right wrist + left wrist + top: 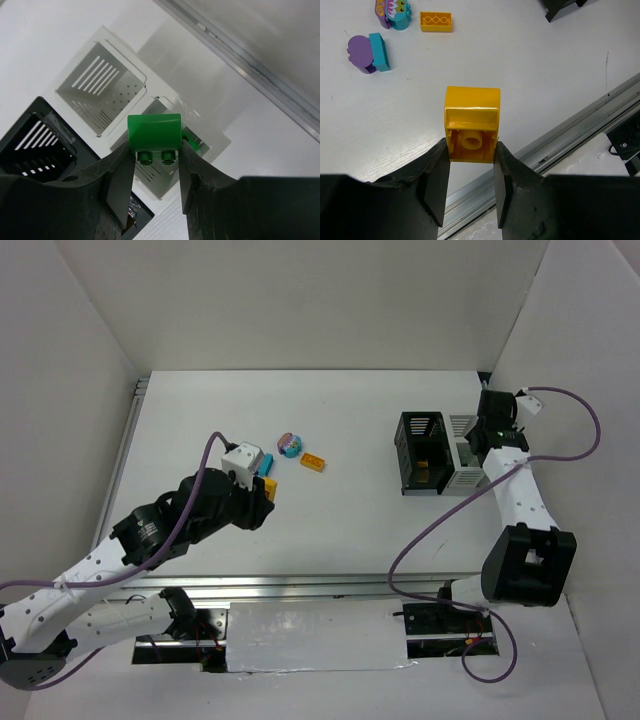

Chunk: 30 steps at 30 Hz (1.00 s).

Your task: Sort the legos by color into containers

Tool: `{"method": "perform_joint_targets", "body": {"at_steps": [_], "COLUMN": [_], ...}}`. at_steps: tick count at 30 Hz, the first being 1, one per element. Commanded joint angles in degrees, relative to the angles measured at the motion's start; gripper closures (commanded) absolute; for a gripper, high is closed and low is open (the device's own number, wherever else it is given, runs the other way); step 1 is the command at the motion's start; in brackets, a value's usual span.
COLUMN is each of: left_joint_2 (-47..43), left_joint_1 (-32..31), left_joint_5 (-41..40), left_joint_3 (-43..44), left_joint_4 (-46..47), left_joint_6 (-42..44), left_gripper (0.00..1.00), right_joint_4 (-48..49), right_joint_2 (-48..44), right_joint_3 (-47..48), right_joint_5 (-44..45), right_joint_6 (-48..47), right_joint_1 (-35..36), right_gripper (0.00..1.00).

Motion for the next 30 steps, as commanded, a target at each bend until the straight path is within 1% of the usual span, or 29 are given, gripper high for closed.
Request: {"method": "perform_joint_targets", "body": {"at_steps": [1,3,7,9,11,12,13,14,15,16,17,20,24,25,26,27,28,29,30], "left_joint_2": [-0.6,-1.0,-2.1,-2.2,-1.7,-1.7,-1.5,-1.3,-1.2,-1.1,-1.0,-1.0,-0.5,-0.4,-0.5,-0.7,-0.7,-0.6,-0.2], "left_joint_1": [0.3,0.3,0.2,0.4,0.6,0.7,1.0,1.1,1.6,1.8,2.0,2.8,4.0,4.7,5.2,6.4,7.0,7.8,9.1], "left_joint_5": [0.6,0.2,0.8,1.0,1.5,1.7,1.9,2.7,3.1,3.5,4.3,6.0,7.5,8.3,11.7,14.4,17.9,27.6,34.1], "left_joint_3": [-0.1,-0.4,-0.6,-0.6,-0.5,-0.4,-0.4,-0.4,-0.4,-0.4,-0.5,-0.5,-0.6,-0.5,-0.5,-0.6,-0.7,-0.8,-1.2], "left_joint_4": [0.9,0.5,0.9,0.9,0.9,0.9,0.9,1.0,1.2,1.4,1.5,2.2,2.7,3.0,4.4,5.5,6.9,10.3,12.5], "left_joint_6": [0.0,0.1,0.4,0.6,1.0,1.0,1.0,1.4,1.4,1.5,1.5,1.7,1.5,1.4,1.4,1.4,1.4,1.5,2.1], "left_gripper": [1.0,1.0,1.0,1.0,1.0,1.0,1.0,1.0,1.0,1.0,1.0,1.0,1.0,1.0,1.0,1.0,1.0,1.0,1.0], "right_joint_4": [-0.7,0.0,-0.9,-1.0,-0.9,-1.1,-1.1,-0.8,0.1,0.4,0.8,0.7,-0.7,-0.6,1.1,3.1,5.6,10.1,12.8], "right_joint_2": [1.9,2.9,4.5,4.5,4.0,3.8,3.6,2.8,2.3,2.0,1.5,1.3,0.7,-1.4,-2.9,-7.6,-10.0,-12.2,-15.6], "right_joint_3": [0.4,-0.1,0.8,0.9,0.6,0.5,0.4,-0.5,-1.0,-2.0,-2.3,-2.0,-0.5,-0.9,-1.6,-4.1,-5.4,-6.7,-9.1], "right_joint_5": [-0.2,-2.5,-2.6,-2.4,-2.6,-3.1,-3.5,-3.8,-4.3,-4.3,-4.2,-4.6,-5.8,-8.6,-11.1,-15.2,-27.1,-35.3,-44.9], "right_joint_6": [1.7,2.0,2.3,2.3,2.4,2.5,2.6,2.7,2.7,2.8,2.9,2.7,2.8,2.7,1.8,0.4,-3.2,-4.8,-6.1], "right_joint_1": [0.0,-0.1,-0.1,0.0,-0.1,-0.1,0.0,-0.1,0.0,-0.1,0.0,0.0,0.3,0.8,1.7,4.6,6.1,7.7,11.0], "right_gripper": [1.0,1.0,0.97,0.94,0.88,0.87,0.8,0.71,0.52,0.44,0.39,0.3,0.28,0.28,0.28,0.28,0.28,0.28,0.21]}}
